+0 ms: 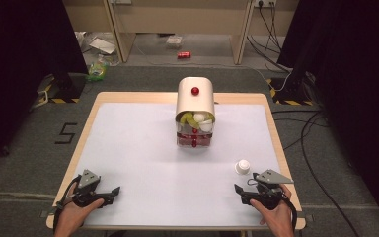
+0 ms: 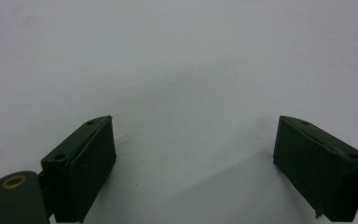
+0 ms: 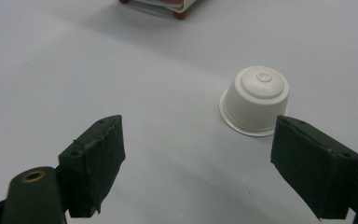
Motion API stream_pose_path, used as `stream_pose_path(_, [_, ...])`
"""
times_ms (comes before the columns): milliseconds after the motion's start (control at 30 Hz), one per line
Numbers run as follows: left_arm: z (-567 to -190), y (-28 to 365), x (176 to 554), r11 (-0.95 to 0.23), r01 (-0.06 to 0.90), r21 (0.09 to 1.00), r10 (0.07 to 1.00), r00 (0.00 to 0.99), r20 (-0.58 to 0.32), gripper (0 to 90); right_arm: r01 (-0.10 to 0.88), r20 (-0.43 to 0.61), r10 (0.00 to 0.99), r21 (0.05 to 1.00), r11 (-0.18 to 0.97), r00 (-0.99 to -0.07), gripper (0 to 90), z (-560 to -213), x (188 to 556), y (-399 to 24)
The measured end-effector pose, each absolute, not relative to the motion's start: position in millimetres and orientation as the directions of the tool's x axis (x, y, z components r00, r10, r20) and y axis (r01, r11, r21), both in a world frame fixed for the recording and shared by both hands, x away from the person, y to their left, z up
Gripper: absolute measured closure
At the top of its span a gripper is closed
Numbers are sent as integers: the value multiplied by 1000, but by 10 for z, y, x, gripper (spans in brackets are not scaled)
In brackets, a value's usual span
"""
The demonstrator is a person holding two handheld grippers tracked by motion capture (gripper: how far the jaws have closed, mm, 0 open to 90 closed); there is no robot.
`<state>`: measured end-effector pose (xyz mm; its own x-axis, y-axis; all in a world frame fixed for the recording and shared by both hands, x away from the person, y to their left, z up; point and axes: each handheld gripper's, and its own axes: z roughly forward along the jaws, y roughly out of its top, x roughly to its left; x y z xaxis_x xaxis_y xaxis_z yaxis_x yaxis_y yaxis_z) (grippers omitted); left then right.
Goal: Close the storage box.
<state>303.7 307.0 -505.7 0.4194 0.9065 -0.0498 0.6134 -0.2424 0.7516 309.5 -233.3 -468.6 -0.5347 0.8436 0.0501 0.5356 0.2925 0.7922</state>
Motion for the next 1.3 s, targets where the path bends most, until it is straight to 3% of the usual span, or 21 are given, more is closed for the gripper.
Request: stream_pose_path(1300, [-5057, 3068, 3037, -245, 613, 751, 906, 420, -47, 123, 591, 23, 852, 730, 343, -523, 169, -4865, 2895, -2530])
